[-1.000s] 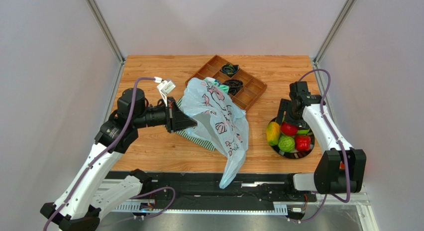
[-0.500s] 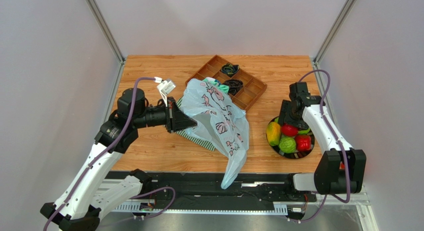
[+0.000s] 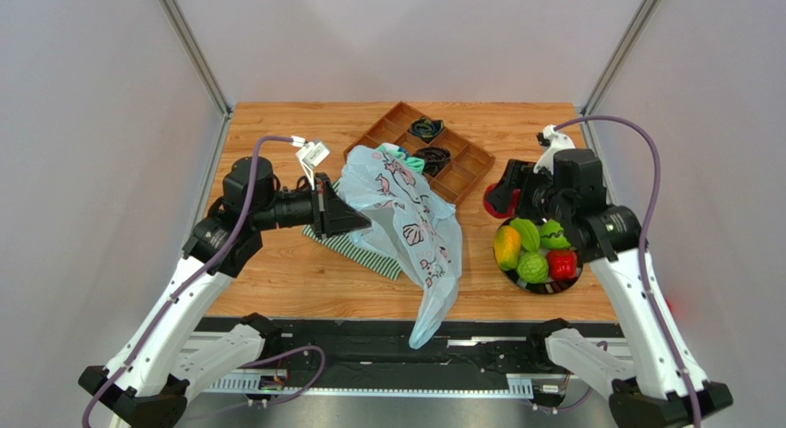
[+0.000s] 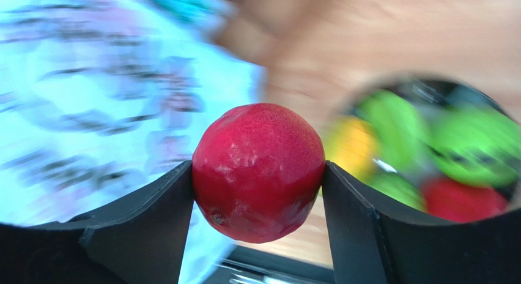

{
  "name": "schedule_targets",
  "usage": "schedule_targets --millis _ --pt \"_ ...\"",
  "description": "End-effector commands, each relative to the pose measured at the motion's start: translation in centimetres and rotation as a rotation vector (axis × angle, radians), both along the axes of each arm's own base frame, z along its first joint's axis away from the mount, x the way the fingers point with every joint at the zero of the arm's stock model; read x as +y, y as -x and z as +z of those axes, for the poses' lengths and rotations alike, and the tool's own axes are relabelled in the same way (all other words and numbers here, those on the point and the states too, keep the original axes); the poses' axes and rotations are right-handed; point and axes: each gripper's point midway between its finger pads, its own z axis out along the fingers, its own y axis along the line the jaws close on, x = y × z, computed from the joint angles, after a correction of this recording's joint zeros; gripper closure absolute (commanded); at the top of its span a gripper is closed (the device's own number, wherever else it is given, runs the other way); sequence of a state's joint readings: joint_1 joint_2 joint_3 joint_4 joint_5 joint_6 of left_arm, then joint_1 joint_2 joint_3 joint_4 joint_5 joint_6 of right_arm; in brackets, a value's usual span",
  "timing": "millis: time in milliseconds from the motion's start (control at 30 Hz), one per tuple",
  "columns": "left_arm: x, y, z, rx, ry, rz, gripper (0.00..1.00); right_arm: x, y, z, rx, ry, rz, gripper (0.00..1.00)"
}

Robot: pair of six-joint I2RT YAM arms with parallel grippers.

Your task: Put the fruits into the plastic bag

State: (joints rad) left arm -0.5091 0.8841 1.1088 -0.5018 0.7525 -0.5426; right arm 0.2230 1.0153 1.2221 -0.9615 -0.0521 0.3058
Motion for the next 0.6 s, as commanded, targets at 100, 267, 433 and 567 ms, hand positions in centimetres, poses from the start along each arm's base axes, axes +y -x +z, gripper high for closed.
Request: schedule_targets --millis 100,267,433,567 --pt "-0.6 0.0 3.4 -0.048 0.086 -0.02 1.0 13.2 3.7 12.3 -0.416 -0.424 0.431 0.79" --pt "-0.6 -0.1 3.3 -0.038 0.088 -0.013 1.0 20.1 6.4 13.7 -0.432 -0.451 0.626 0.79" --pt "-0.6 -0.3 3.3 -0.035 0.088 -0.002 1.0 25.2 9.4 13.6 -0.414 -0.476 0.79 0.79" --pt "-0.6 -0.4 3.2 -0.034 0.087 0.004 1.0 26.9 10.0 11.8 -0.354 -0.48 0.824 0.8"
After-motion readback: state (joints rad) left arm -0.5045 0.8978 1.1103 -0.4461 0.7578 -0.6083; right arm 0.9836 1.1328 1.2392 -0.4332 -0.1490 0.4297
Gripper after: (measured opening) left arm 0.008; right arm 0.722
